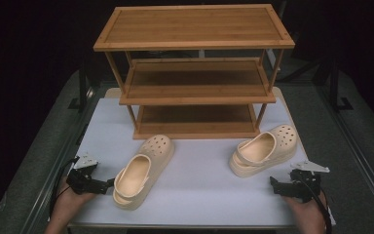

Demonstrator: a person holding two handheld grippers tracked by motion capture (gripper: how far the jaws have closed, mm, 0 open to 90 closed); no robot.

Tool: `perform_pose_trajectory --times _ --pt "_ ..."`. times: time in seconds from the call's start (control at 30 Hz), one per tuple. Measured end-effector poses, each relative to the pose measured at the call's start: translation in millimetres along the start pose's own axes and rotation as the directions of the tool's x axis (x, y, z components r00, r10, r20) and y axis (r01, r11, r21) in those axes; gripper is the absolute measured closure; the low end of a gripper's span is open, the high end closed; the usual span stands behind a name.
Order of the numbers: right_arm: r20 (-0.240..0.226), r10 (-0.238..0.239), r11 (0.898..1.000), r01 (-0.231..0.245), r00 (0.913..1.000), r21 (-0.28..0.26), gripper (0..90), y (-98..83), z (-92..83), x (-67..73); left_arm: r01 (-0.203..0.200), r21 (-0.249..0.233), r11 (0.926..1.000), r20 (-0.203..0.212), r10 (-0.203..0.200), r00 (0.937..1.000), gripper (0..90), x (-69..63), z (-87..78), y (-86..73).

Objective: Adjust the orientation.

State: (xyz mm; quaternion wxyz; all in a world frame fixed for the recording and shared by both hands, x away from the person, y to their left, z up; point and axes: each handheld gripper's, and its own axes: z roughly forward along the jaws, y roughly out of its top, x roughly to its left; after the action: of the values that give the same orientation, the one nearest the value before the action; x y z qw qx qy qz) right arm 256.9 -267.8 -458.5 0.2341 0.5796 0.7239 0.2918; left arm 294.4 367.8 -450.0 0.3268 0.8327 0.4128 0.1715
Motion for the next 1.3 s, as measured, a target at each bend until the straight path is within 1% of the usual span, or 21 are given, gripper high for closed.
perform_pose_trajectory --times 0.23,0.27,0.33,0.43,0.47,0.5,0.53,0.6,0.63,0.7,0.73,0.77,0.8,0.87,0.9,0.93,1.07,1.17,1.2,1.23,1.3 --pt "0.003 0.007 1.0 -0.007 1.0 0.009 2.5 0.8 -0.6 0.3 0.001 -0.003 1.0 -0.003 -0.001 1.0 0.0 -0.3 0.3 -0.4" --pt "-0.001 -0.009 1.0 0.009 1.0 0.026 6.6 3.5 -2.4 0.2 0.0 -0.008 1.0 -0.003 0.0 1.0 0.0 -0.5 0.1 -1.1" --pt "0.017 -0.045 0.999 0.045 0.9988 0.019 16.2 5.4 -7.1 1.3 -0.003 -0.011 0.9999 -0.005 0.003 1.0 0.0 -0.9 -0.1 -1.5" --pt "0.031 -0.059 0.998 0.058 0.9978 0.01 20.6 7.2 -13.6 0.4 -0.002 -0.011 0.9999 -0.004 0.002 1.0 0.0 -0.7 0.0 -1.5" --pt "0.009 -0.044 0.999 0.044 0.999 -0.008 30.2 8.1 -21.5 -2.6 -0.001 -0.01 1.0 -0.002 0.001 1.0 0.0 -0.4 0.2 -1.4" --pt "0.009 -0.044 0.999 0.044 0.999 -0.008 30.2 8.1 -21.5 -2.6 -0.001 -0.01 1.0 -0.002 0.001 1.0 0.0 -0.4 0.2 -1.4" --pt "-0.014 -0.033 0.999 0.032 0.9994 -0.032 39.9 9.2 -29.6 -6.3 0.001 -0.008 1.0 -0.002 -0.001 1.0 0.0 -0.2 0.2 -1.2" --pt "-0.042 -0.027 0.998 0.025 0.9987 -0.054 49.2 11.5 -35.5 -10.6 0.001 -0.009 1.0 -0.002 -0.001 1.0 0.0 -0.3 0.2 -1.3" --pt "-0.042 -0.027 0.998 0.025 0.9987 -0.054 49.2 11.5 -35.5 -10.6 0.001 -0.009 1.0 -0.002 -0.001 1.0 0.0 -0.3 0.2 -1.3" --pt "-0.07 -0.019 0.997 0.014 0.9974 -0.069 58.3 14.7 -39.1 -15.0 0.001 -0.009 1.0 -0.002 -0.001 1.0 0.0 -0.3 0.2 -1.3" --pt "-0.092 -0.022 0.997 0.015 0.9955 -0.077 66.3 19.0 -41.5 -18.0 0.001 -0.009 1.0 -0.002 -0.001 1.0 0.0 -0.3 0.2 -1.3" --pt "-0.092 -0.022 0.997 0.015 0.9955 -0.077 66.3 19.0 -41.5 -18.0 0.0 -0.009 1.0 -0.002 0.0 1.0 0.0 -0.4 0.2 -1.3" --pt "-0.105 -0.032 0.996 0.023 0.9939 -0.086 73.6 23.3 -42.2 -20.5 0.0 -0.01 1.0 -0.002 0.0 1.0 0.0 -0.4 0.2 -1.4" --pt "-0.128 -0.03 0.996 0.019 0.9914 -0.087 80.2 29.2 -42.2 -24.0 0.001 -0.008 1.0 -0.002 -0.001 1.0 0.0 -0.3 0.2 -1.3" --pt "-0.128 -0.03 0.996 0.019 0.9914 -0.087 80.2 29.2 -42.2 -24.0 0.001 -0.008 1.0 -0.002 -0.001 1.0 0.0 -0.3 0.2 -1.3" --pt "-0.153 -0.012 0.996 -0.001 0.9881 -0.089 87.0 34.8 -41.7 -28.5 0.001 -0.009 1.0 -0.002 -0.001 1.0 0.0 -0.3 0.2 -1.3" --pt "-0.178 0.0 0.996 -0.015 0.9841 -0.082 89.3 46.4 -38.5 -38.1 0.0 -0.01 1.0 -0.002 0.0 1.0 0.0 -0.4 0.2 -1.4" --pt "-0.176 -0.004 0.997 -0.01 0.9844 -0.076 89.3 53.4 -35.3 -43.8 0.002 -0.011 0.9999 -0.003 -0.002 1.0 0.0 -0.6 0.1 -1.5" --pt "-0.177 0.006 0.997 -0.019 0.9843 -0.073 89.2 60.9 -31.8 -50.2 0.002 -0.013 0.9999 -0.004 -0.002 1.0 0.0 -0.7 0.3 -1.5" --pt "-0.177 0.006 0.997 -0.019 0.9843 -0.073 89.2 60.9 -31.8 -50.2 0.002 -0.013 0.9999 -0.004 -0.002 1.0 0.0 -0.7 0.3 -1.5" --pt "-0.176 0.018 0.997 -0.032 0.9842 -0.076 89.3 72.8 -26.3 -61.7 0.002 -0.013 0.9999 -0.004 -0.002 1.0 0.0 -0.7 0.3 -1.5"
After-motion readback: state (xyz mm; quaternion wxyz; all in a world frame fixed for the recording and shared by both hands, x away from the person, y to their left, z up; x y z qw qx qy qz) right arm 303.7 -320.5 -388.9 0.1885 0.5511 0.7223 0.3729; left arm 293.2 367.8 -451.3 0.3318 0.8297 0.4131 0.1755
